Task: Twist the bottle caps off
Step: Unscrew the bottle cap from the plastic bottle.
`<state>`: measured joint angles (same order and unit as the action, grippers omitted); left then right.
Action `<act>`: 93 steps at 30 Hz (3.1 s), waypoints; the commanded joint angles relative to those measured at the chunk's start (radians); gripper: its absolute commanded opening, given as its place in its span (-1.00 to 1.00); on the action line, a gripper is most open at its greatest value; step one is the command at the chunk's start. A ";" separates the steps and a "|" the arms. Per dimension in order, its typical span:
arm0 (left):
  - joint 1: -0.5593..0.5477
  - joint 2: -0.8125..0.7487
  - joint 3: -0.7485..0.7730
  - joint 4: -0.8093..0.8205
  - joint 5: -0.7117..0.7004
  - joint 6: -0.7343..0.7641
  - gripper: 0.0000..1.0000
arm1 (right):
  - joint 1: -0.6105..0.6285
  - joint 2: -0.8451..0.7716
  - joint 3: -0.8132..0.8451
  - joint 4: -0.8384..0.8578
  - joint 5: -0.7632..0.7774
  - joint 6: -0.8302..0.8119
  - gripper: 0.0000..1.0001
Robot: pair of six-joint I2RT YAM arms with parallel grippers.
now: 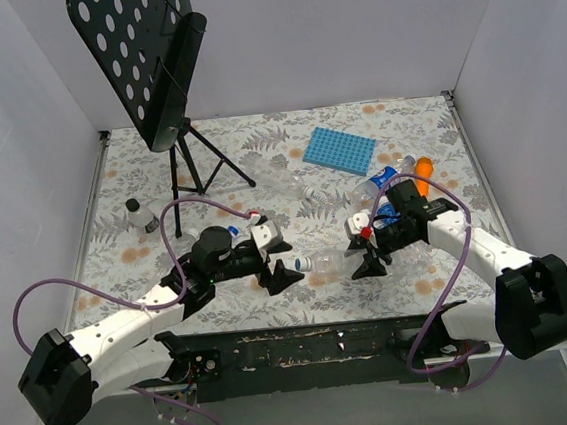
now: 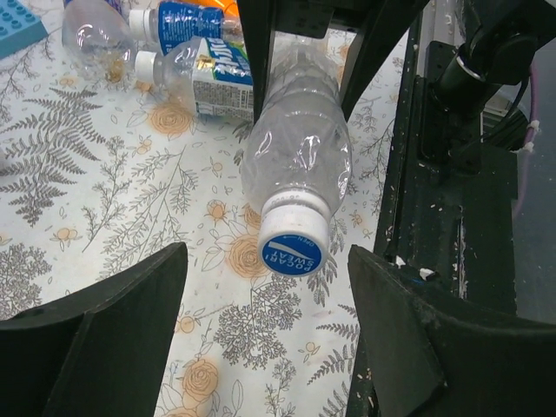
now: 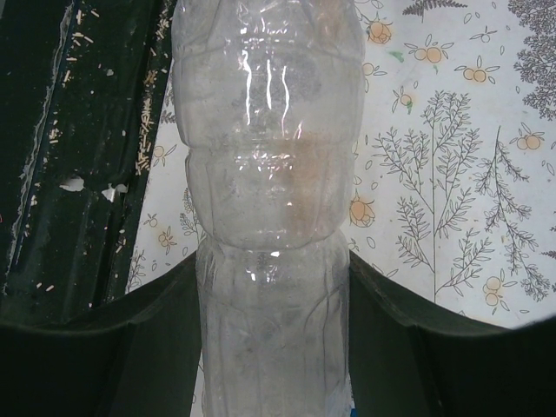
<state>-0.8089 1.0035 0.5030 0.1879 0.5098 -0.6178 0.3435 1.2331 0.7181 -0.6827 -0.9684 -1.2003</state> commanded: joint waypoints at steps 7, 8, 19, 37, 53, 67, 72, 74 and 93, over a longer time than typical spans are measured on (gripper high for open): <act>-0.007 0.038 0.040 0.104 0.068 -0.020 0.20 | 0.011 0.009 0.032 -0.017 -0.035 -0.015 -0.85; -0.007 0.043 0.045 0.104 0.073 -0.025 0.15 | 0.011 0.009 0.032 -0.018 -0.035 -0.015 -0.85; -0.007 0.058 0.063 0.082 0.105 -0.071 -0.78 | 0.012 0.008 0.034 -0.018 -0.035 -0.013 -0.85; -0.003 -0.114 0.094 -0.149 -0.320 -1.057 -1.00 | 0.014 0.006 0.034 -0.011 -0.029 -0.007 -0.85; -0.003 -0.100 0.132 -0.218 -0.367 -0.924 0.44 | 0.014 0.005 0.026 -0.003 -0.015 -0.001 -0.85; 0.004 -0.270 0.124 -0.323 -0.409 -0.504 0.96 | 0.012 -0.003 0.026 -0.003 -0.013 -0.002 -0.85; 0.002 -0.347 0.100 -0.312 -0.260 -0.228 0.96 | 0.012 -0.001 0.026 -0.006 -0.016 -0.004 -0.85; 0.002 -0.373 0.082 -0.301 -0.170 -0.088 0.96 | 0.014 -0.001 0.026 -0.008 -0.018 -0.008 -0.85; -0.004 -0.154 0.074 -0.216 0.064 0.286 0.96 | 0.014 0.002 0.029 -0.021 -0.023 -0.025 -0.85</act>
<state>-0.8082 0.8108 0.5472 -0.0715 0.5285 -0.3996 0.3595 1.2392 0.7380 -0.6830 -0.9672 -1.2091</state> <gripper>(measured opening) 0.981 0.631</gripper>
